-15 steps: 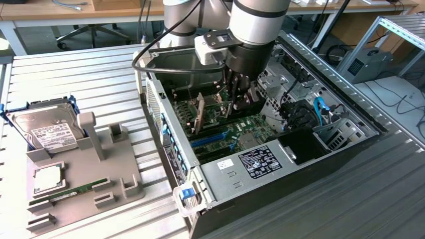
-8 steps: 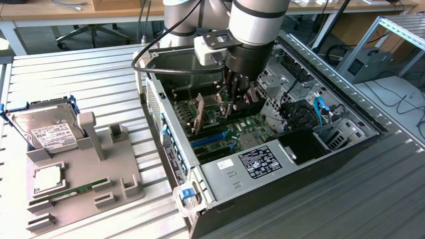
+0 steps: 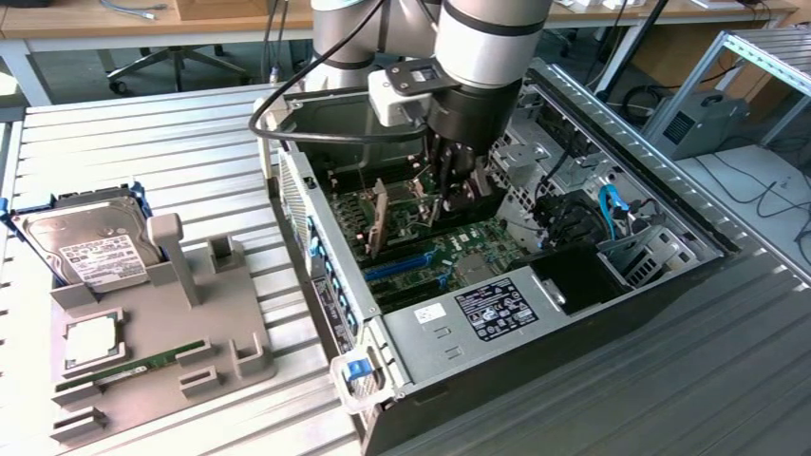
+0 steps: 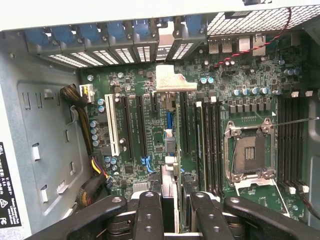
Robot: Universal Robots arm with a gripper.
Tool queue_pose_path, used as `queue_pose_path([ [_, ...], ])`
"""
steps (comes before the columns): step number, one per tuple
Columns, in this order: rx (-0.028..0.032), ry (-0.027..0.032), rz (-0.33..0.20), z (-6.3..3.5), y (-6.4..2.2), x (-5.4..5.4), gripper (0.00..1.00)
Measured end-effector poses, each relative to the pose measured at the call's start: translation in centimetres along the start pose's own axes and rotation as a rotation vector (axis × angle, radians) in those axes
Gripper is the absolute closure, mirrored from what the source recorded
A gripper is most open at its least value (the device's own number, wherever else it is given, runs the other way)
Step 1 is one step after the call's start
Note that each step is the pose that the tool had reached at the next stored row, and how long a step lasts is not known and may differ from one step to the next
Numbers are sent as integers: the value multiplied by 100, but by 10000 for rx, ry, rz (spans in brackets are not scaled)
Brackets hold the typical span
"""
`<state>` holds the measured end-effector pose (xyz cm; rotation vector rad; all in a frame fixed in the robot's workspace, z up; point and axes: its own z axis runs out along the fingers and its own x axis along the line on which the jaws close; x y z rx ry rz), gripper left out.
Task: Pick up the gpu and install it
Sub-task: 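Insert the gpu into the slot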
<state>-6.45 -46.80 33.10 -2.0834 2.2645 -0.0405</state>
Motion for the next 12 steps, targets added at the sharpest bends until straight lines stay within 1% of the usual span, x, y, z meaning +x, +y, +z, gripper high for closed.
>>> queue_pose_path([
  [4, -1, 2, -1, 2, 6, 3, 73],
  [6, -2, -13, 0, 4, 8, 4, 73],
  [7, -8, -90, 6, 4, 8, 6, 73],
  [8, -19, -228, 15, 3, 8, 8, 73],
  [9, -28, -328, 21, 3, 7, 10, 73],
  [10, -42, -502, 32, 4, 7, 12, 73],
  [11, -51, -608, 40, 3, 8, 14, 73],
  [12, -54, -657, 43, 4, 8, 15, 73],
])
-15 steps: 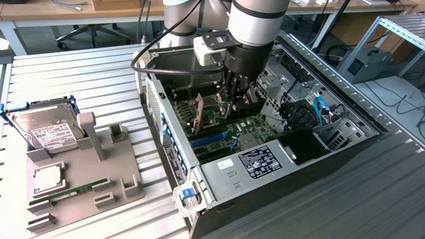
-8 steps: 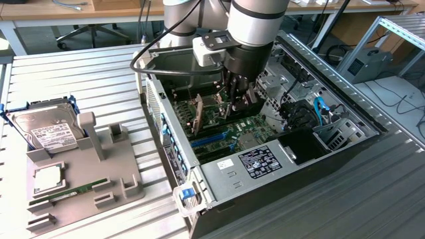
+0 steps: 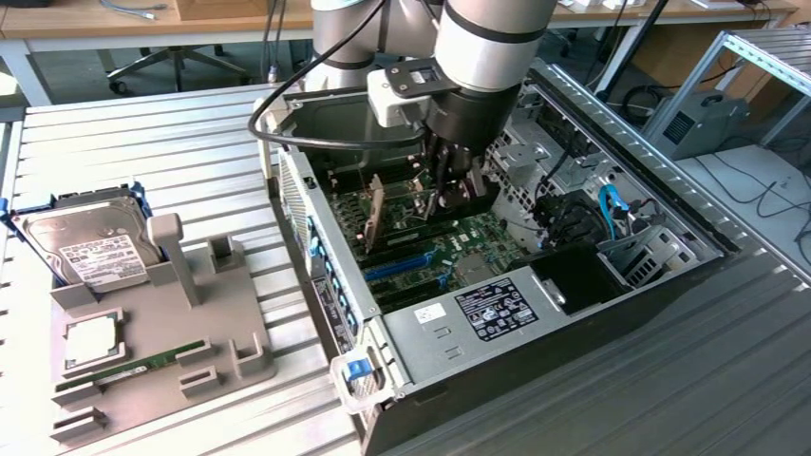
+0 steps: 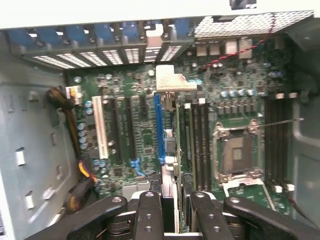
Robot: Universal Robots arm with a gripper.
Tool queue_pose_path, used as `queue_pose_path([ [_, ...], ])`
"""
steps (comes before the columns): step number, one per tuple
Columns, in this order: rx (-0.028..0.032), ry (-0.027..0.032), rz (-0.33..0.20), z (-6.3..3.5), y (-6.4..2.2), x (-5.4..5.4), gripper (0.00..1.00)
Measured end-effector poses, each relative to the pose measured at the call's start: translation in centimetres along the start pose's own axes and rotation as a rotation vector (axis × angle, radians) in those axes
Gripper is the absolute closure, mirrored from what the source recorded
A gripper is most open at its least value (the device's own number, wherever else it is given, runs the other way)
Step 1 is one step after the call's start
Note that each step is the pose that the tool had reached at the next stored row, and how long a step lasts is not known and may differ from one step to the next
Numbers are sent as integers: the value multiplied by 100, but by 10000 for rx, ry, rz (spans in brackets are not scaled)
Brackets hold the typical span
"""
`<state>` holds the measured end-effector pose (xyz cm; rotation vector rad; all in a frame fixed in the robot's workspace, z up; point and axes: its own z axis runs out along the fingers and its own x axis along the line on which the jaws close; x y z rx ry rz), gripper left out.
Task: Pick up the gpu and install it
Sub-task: 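Insert the gpu into the slot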
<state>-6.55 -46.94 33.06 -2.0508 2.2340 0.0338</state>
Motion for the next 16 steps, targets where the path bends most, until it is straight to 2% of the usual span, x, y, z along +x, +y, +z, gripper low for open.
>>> queue_pose_path([
  [2, -3, -22, 2, 0, 1, 1, 73],
  [10, -7, -20, -61, 31, 22, 18, 73],
  [13, -6, 25, -85, 48, 34, 20, 73],
  [14, -5, 65, -96, 52, 36, 21, 73],
  [15, 1, 145, -116, 58, 37, 22, 73],
  [16, 3, 184, -131, 62, 37, 22, 73],
])
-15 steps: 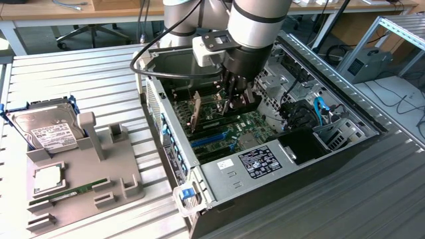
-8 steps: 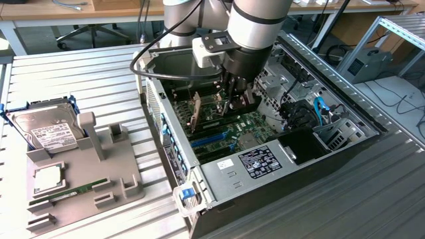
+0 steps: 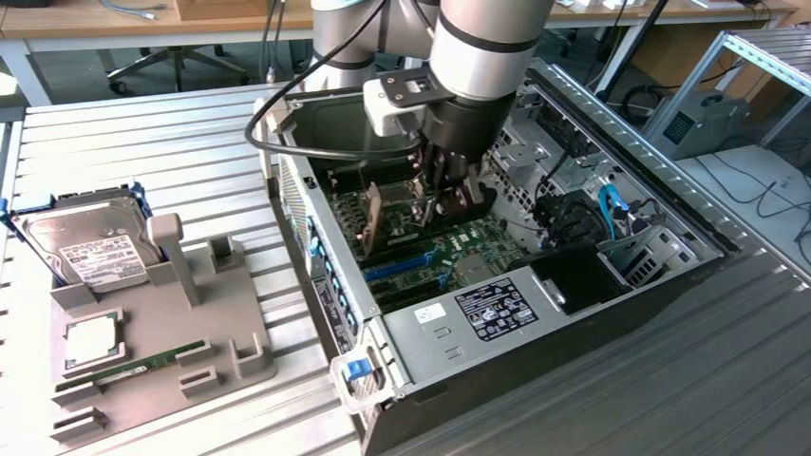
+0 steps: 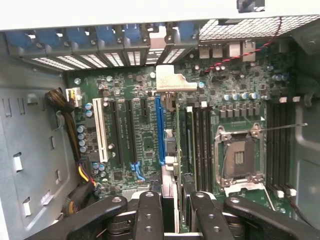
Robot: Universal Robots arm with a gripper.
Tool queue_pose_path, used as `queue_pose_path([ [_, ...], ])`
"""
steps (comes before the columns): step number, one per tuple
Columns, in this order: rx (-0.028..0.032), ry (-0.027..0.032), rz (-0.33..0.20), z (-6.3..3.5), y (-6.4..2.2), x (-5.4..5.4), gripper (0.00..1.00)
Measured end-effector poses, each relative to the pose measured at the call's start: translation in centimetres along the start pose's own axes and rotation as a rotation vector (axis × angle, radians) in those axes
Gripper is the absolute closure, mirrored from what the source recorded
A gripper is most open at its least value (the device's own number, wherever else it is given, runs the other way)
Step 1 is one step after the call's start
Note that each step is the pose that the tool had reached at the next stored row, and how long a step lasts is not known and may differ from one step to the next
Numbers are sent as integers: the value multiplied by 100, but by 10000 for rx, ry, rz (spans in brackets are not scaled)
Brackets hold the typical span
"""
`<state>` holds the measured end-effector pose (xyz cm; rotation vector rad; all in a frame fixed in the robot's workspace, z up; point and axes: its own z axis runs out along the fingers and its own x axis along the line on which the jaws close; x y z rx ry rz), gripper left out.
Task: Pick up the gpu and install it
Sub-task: 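Insert the gpu into the slot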
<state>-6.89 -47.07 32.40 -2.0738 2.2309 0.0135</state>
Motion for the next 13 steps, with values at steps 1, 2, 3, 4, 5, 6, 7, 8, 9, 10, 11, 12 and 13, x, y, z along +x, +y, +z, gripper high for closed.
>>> queue_pose_path([
  [1, 6, 117, -44, 5, 1, -3, 73],
  [2, 8, 168, -64, 7, 0, -5, 73],
  [3, 8, 173, -64, 8, 0, -5, 73],
  [4, 11, 199, -66, 10, 1, -9, 73],
  [5, 16, 274, -70, 10, 2, -10, 73],
  [6, 16, 293, -71, 10, 1, -10, 73],
  [7, 16, 296, -73, 10, 1, -10, 73],
  [8, 17, 297, -72, 15, 2, -10, 73],
  [9, 17, 297, -70, 27, 10, -8, 73],
  [10, 17, 298, -71, 39, 18, -7, 73],
  [11, 16, 299, -72, 51, 26, -5, 73],
  [12, 17, 298, -72, 62, 36, -4, 73],
  [13, 17, 301, -72, 72, 50, -2, 73],
])
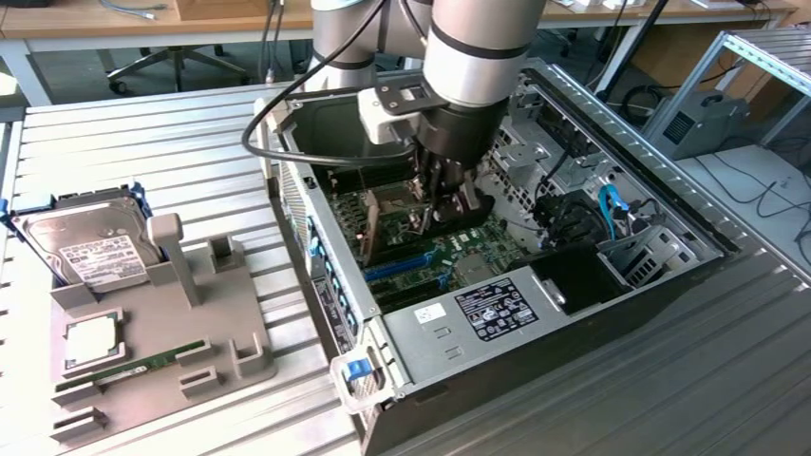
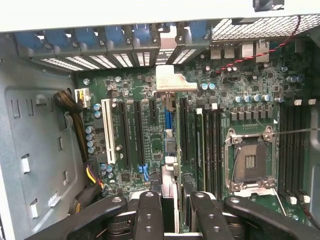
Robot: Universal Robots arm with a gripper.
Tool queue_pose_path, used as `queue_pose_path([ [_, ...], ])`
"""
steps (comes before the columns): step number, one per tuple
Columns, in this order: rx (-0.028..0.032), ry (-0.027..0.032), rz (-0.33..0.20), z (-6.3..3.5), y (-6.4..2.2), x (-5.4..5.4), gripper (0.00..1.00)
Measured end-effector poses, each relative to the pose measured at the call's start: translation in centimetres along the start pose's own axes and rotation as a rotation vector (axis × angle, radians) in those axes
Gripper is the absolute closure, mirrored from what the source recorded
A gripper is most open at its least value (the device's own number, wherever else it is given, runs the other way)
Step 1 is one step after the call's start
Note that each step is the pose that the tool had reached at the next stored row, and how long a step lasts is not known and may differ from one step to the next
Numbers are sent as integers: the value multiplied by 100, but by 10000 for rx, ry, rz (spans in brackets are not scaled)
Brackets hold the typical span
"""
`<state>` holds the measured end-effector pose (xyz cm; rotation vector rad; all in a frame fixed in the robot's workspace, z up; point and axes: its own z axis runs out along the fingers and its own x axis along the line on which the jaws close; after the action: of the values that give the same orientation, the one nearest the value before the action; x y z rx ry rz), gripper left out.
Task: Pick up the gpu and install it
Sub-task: 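Insert the gpu into the slot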
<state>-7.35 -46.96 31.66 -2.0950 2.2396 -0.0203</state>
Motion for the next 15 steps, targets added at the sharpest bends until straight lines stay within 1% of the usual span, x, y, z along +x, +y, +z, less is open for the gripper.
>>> queue_pose_path([
  [7, 0, 3, 0, 84, 99, 7, 73],
  [10, 1, 5, 0, 148, 151, 10, 73],
  [13, 0, 11, -1, 211, 184, 9, 73],
  [14, 1, 22, -1, 229, 194, 5, 73],
  [15, 4, 77, -5, 250, 207, -13, 73],
])
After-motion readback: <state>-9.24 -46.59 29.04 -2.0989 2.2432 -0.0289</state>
